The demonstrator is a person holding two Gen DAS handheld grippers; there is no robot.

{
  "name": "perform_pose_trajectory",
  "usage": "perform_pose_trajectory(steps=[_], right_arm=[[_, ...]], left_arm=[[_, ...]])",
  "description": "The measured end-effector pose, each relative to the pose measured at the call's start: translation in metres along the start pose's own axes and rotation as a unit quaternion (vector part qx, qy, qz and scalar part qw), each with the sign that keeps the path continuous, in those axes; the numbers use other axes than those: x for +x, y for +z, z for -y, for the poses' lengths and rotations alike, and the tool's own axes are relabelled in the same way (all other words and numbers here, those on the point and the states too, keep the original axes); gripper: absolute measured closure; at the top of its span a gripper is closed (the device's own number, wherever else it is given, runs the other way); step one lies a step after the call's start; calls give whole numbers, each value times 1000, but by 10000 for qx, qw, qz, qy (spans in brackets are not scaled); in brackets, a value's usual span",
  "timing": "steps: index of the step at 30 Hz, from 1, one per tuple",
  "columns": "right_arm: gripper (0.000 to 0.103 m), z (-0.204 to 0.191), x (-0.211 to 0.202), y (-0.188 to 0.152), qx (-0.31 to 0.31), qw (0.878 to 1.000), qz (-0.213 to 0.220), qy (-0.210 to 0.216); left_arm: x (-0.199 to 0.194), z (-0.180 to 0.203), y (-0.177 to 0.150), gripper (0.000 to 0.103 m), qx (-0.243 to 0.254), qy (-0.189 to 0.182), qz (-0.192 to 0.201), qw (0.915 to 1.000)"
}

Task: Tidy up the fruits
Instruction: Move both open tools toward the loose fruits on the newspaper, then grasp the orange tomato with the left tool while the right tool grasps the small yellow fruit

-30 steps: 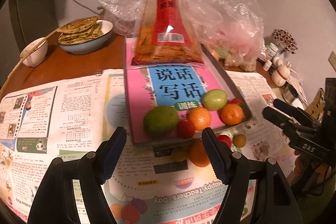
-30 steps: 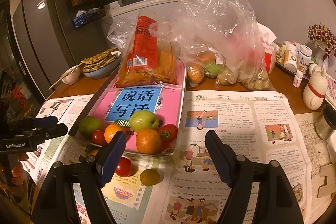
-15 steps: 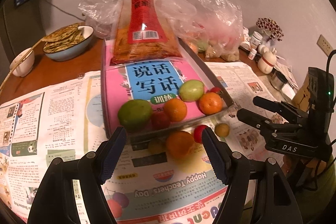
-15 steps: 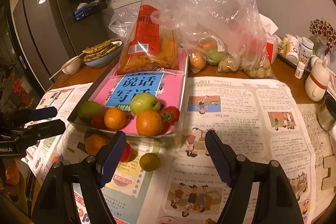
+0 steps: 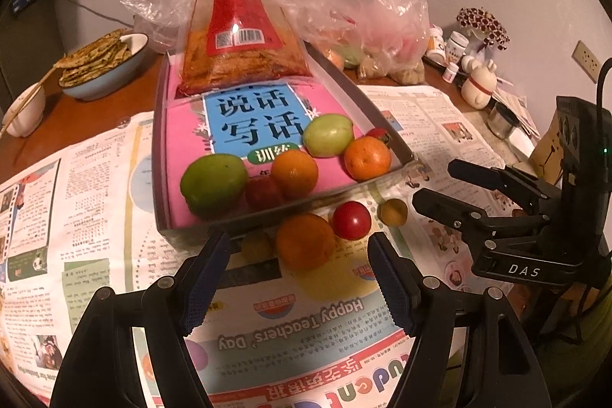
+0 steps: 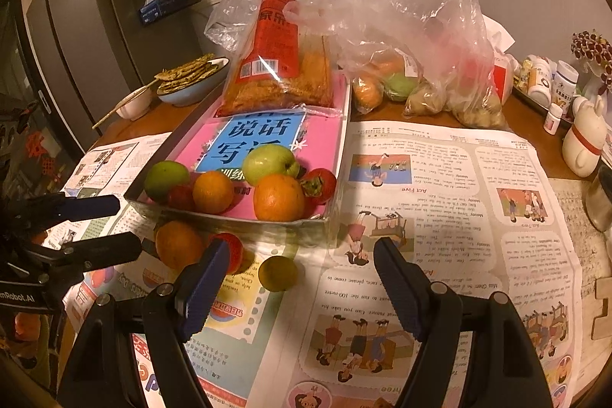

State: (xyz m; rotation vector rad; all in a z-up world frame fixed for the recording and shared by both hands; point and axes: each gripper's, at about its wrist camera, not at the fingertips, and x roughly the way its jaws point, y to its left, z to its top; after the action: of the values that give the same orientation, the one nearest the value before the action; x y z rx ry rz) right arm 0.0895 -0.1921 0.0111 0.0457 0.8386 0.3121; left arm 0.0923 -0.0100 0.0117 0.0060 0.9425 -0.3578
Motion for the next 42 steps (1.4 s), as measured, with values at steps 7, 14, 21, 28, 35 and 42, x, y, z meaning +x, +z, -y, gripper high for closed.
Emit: perform_pose_trajectory(steps=[7, 14, 21, 28, 35, 42], right_arm=[[26, -1, 7, -4, -86, 9998, -170, -53], [26, -3, 18, -10, -220, 9989, -406, -85], [26, -6, 25, -13, -314, 9982, -513, -37], [40, -7, 31, -14, -371, 9975, -598, -37], [61, -12, 36, -14, -495, 9968, -624, 42], [68, -15, 39, -14, -544, 9964, -636, 100]], left_arm=[[11, 1, -5, 27, -31, -5, -177, 9998], [13, 6, -7, 27, 63, -34, -197, 9998], [16, 8, -7, 34, 119, -50, -200, 9997], [21, 11, -7, 50, 171, -117, -253, 9995], [26, 14, -5, 54, 255, -135, -304, 9991], [29, 13, -3, 54, 244, -109, -342, 9991]])
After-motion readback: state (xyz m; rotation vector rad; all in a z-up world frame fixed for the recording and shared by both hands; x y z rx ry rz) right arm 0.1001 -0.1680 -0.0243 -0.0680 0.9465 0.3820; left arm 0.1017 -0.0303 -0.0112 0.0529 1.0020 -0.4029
